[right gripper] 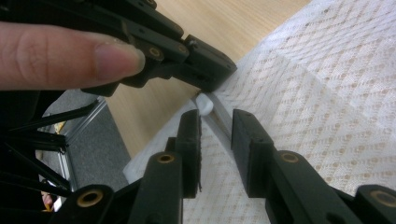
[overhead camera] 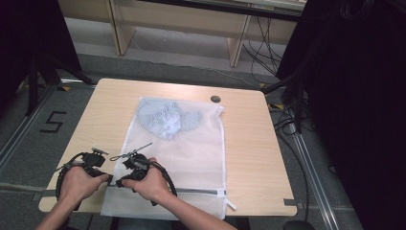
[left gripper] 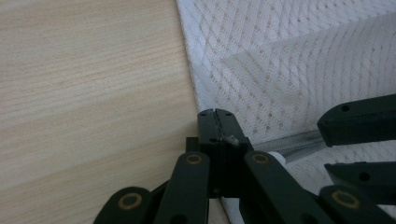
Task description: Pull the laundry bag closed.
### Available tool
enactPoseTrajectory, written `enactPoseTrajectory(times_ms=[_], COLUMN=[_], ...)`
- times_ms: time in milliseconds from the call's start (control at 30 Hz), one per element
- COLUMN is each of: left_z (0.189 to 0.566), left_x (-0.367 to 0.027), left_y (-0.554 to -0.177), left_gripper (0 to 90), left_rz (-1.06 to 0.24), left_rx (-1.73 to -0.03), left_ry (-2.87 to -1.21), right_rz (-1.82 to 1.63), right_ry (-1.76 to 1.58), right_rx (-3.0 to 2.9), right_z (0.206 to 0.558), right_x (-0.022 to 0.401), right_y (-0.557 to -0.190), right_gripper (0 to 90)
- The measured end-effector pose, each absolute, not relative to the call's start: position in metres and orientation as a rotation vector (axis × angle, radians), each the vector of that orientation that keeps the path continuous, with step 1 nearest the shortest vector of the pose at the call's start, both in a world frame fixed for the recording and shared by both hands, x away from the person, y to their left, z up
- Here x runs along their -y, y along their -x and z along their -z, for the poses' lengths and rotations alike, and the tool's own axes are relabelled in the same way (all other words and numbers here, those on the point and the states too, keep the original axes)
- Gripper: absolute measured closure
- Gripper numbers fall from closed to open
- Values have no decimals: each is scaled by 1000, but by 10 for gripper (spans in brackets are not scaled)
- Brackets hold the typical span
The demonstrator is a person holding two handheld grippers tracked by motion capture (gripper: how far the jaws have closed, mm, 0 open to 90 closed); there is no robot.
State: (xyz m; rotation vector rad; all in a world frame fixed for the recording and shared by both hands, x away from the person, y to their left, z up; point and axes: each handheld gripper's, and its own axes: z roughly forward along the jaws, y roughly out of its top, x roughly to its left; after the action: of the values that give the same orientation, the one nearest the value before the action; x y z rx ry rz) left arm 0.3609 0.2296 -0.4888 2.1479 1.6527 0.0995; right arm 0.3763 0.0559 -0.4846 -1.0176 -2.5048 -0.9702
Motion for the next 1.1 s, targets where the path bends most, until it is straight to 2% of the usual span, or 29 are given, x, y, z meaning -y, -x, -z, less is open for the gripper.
enactPoseTrajectory(times_ms=[300,867,1100], left_z=[489,489,490], left_x=[-228,-230,-229], left_y=[-361,-361,-361], left_gripper=[900,900,900], left_rz=[-107,-99,-103], left_rx=[-1667,-1654,-1656], left_ry=[-2128,-2138,-2130], right_rz=[987,940,938], right_ry=[1016,1040,1051], right_rx=[2503,2484,2466], right_z=[480,494,496], right_x=[-64,-73,-74], right_y=[-382,-386,-388], right_gripper=[739,741,768])
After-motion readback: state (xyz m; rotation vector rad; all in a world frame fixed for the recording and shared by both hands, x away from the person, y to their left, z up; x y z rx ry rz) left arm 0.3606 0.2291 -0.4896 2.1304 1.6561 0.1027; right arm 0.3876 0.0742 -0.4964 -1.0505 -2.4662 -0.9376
